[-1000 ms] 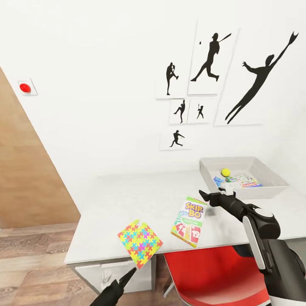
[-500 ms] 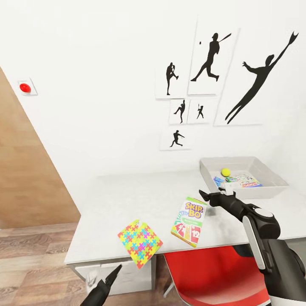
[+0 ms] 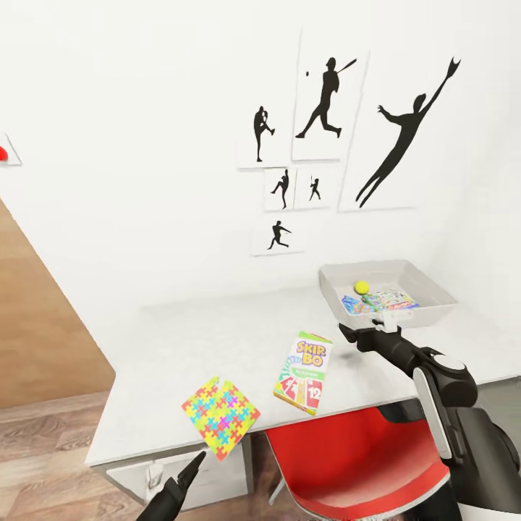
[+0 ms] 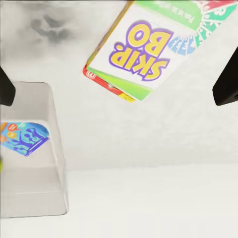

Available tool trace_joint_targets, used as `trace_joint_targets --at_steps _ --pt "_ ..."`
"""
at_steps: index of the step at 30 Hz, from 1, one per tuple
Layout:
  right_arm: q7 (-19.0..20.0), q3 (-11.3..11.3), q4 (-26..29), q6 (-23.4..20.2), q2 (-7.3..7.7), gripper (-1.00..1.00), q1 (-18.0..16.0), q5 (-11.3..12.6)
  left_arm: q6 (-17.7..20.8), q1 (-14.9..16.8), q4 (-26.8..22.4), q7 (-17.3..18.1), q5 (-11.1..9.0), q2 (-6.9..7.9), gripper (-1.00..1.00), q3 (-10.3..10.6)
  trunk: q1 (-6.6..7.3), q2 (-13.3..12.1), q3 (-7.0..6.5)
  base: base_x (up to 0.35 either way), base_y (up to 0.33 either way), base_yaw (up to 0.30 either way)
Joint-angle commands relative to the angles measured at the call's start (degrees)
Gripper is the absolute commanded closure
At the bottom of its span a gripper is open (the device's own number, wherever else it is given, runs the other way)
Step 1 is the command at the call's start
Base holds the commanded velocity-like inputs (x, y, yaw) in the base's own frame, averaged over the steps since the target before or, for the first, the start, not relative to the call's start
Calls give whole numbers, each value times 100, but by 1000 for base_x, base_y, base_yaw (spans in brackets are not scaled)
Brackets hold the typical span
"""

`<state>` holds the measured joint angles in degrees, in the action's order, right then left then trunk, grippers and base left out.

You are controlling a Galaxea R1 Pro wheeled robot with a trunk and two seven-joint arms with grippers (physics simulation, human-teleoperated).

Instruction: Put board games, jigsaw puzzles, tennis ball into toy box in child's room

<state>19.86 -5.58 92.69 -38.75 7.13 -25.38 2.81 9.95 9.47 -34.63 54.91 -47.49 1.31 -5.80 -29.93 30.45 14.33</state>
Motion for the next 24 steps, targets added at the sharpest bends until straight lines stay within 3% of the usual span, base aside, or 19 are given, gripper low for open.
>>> trace_joint_targets --at_steps 1,5,14,24 --pt "11 -5 4 -37 -1 -100 -5 27 60 2 -1 88 -38 0 -100 -2 -2 9 9 0 0 -148" --pt "10 -5 4 -37 -1 -100 -3 26 60 2 0 278 -31 6 -100 -6 -2 9 9 0 0 -56" --pt "9 -5 4 -31 -1 -100 4 22 60 2 0 334 -40 9 -100 -14 -2 9 9 0 0 -21" --pt "9 -5 4 -28 -1 -100 7 22 60 2 0 343 -82 17 -100 -34 -2 9 9 0 0 -155"
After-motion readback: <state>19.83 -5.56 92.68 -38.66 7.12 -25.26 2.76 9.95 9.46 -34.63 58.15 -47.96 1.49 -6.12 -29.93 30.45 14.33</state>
